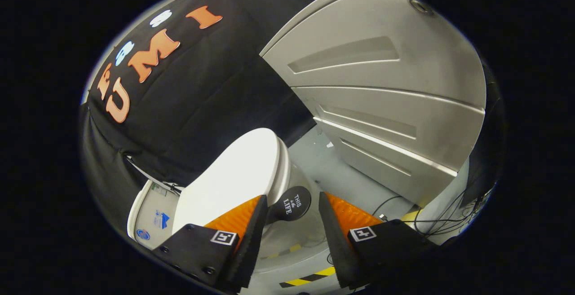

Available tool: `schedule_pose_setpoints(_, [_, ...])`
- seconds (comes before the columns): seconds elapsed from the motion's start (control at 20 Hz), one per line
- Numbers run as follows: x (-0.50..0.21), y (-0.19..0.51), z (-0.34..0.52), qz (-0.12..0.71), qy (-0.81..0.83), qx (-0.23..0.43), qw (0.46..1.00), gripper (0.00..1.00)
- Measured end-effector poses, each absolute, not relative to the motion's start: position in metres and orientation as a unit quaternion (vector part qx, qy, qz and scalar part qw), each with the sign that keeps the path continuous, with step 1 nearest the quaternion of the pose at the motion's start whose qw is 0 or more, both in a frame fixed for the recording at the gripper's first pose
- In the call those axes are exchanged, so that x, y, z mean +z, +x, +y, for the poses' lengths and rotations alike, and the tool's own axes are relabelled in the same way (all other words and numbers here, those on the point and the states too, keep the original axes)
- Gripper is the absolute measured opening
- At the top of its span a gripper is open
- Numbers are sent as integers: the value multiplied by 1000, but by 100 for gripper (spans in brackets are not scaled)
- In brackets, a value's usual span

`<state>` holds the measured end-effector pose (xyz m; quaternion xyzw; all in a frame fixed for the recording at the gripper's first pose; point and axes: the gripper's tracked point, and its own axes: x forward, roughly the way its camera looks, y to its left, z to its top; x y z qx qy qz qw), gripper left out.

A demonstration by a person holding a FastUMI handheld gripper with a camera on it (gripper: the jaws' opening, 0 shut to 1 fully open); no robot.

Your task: Open the toilet lid.

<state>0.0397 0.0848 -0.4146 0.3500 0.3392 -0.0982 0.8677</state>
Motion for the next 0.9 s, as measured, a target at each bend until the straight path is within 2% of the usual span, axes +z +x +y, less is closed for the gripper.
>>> schedule_pose_setpoints(0.15, [-417,42,82,332,351,-108,869,51])
schedule_pose_setpoints(0.35, [-417,44,80,331,353,-111,868,39])
schedule_pose_setpoints(0.45, [-408,40,84,330,364,-90,866,32])
schedule_pose_setpoints(0.5, [-407,37,86,332,364,-90,866,24])
schedule_pose_setpoints(0.6, [-397,38,89,325,376,-79,864,24])
schedule_pose_setpoints(0.65, [-396,42,88,323,375,-84,865,16])
schedule_pose_setpoints(0.7, [-394,42,89,323,373,-81,866,14])
schedule_pose_setpoints(0.9, [-388,44,87,313,377,-87,867,13])
